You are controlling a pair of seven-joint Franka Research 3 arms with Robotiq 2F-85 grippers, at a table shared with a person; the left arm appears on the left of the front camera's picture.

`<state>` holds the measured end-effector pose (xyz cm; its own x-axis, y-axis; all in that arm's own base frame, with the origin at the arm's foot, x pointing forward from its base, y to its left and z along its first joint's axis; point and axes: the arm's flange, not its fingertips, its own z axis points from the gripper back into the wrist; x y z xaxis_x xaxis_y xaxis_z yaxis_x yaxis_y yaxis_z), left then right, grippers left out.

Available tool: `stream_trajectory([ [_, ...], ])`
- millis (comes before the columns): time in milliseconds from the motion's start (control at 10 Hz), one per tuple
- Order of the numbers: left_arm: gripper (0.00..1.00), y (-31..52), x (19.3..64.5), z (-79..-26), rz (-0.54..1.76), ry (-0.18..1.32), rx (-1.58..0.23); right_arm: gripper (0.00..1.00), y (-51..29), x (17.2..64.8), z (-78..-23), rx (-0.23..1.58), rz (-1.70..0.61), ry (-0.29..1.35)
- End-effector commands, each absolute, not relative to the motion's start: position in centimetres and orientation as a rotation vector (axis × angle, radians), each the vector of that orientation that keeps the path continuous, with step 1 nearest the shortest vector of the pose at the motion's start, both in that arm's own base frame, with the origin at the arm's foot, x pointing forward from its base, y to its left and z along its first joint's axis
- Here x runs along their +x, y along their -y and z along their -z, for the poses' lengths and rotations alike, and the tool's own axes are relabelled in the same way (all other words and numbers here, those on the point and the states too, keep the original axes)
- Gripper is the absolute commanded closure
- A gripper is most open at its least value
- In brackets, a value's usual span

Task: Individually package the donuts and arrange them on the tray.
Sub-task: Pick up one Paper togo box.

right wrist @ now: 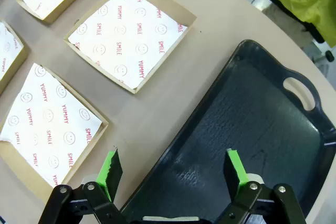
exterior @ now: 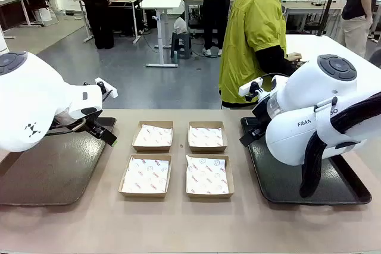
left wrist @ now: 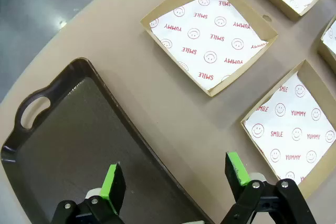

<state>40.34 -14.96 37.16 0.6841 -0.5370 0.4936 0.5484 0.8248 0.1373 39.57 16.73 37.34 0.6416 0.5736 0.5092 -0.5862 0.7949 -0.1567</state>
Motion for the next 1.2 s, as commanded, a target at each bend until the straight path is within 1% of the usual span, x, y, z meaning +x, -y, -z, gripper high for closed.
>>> stream_trajectory([
  [0,0.00,14.97,40.33,-37.15,0.609,0.546,-0.022,0.00,-16.73,39.57,-37.34,0.024,-0.661,0.572],
  [1100,0.00,14.97,40.33,-37.16,0.609,0.546,-0.022,0.00,-16.72,39.57,-37.34,0.023,-0.661,0.572],
])
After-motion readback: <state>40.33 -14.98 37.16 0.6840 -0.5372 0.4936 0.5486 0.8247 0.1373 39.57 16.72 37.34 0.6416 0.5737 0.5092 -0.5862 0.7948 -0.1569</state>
